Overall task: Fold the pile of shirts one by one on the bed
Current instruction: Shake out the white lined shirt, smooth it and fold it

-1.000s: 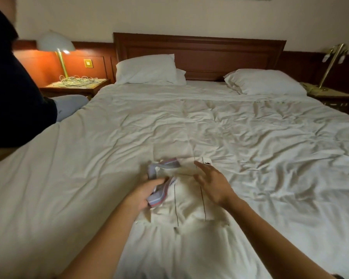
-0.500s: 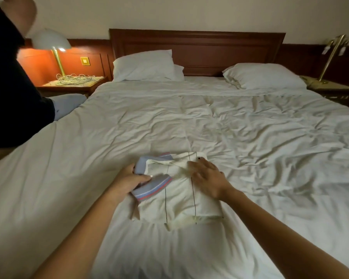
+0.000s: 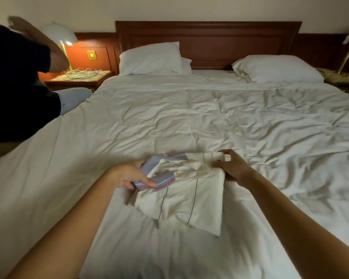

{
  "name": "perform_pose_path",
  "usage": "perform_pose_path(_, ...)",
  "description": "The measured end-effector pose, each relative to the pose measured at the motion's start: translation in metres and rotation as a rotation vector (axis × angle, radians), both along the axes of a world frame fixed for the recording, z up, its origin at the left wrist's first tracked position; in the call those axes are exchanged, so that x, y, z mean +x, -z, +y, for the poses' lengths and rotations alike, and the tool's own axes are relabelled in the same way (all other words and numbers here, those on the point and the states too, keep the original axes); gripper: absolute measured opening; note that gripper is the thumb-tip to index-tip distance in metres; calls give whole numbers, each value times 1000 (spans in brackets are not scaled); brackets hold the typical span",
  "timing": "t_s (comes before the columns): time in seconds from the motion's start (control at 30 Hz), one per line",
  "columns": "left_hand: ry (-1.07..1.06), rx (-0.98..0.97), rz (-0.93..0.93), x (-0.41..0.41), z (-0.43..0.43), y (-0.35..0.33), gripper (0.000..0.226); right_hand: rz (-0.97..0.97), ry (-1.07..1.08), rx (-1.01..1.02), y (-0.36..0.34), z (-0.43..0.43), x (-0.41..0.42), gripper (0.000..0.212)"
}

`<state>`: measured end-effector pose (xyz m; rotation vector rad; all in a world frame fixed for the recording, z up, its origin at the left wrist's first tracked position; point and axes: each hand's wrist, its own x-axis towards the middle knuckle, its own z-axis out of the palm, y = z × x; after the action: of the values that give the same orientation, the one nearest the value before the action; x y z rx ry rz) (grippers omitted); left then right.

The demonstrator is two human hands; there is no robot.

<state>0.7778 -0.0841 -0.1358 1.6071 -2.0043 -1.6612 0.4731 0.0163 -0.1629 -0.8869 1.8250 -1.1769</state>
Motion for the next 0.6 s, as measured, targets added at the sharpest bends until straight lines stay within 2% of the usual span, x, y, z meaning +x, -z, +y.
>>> perform_pose_path(0.03, 11, -46, 39, -4, -9, -11, 66, -53, -5, 1, -4, 15, -3, 52)
perform_pose_path(0.1, 1, -180, 138, -20, -27, -29, 82, -128, -92, 30, -11, 53, -11, 57)
perform_pose_path(0.17, -4, -302, 204, -40, -39, -40, 90, -116, -237, 125, -16, 99, -17, 57)
perform_pose_path(0.23, -9, -420, 132, -56, -42, -37, 84, -64, -302, 225, -19, 135, -20, 49)
perform_pose_path(0.27, -7, -464, 31, -60, -42, -33, 81, -41, -271, 239, -19, 145, -21, 46)
perform_pose_path(0.33, 6, -494, -200, -60, -34, -16, 89, -7, -134, 197, -14, 150, -20, 40)
perform_pose_path(0.4, -56, -435, -326, -52, -14, 6, 100, 54, 20, 113, -6, 137, -18, 30)
perform_pose_path(0.5, -237, -442, -285, -42, 30, 38, 92, 171, 95, 54, 1, 110, -1, 30)
perform_pose_path(0.6, -346, -468, -138, -40, 63, 57, 81, 181, 96, 97, 4, 94, 17, 29)
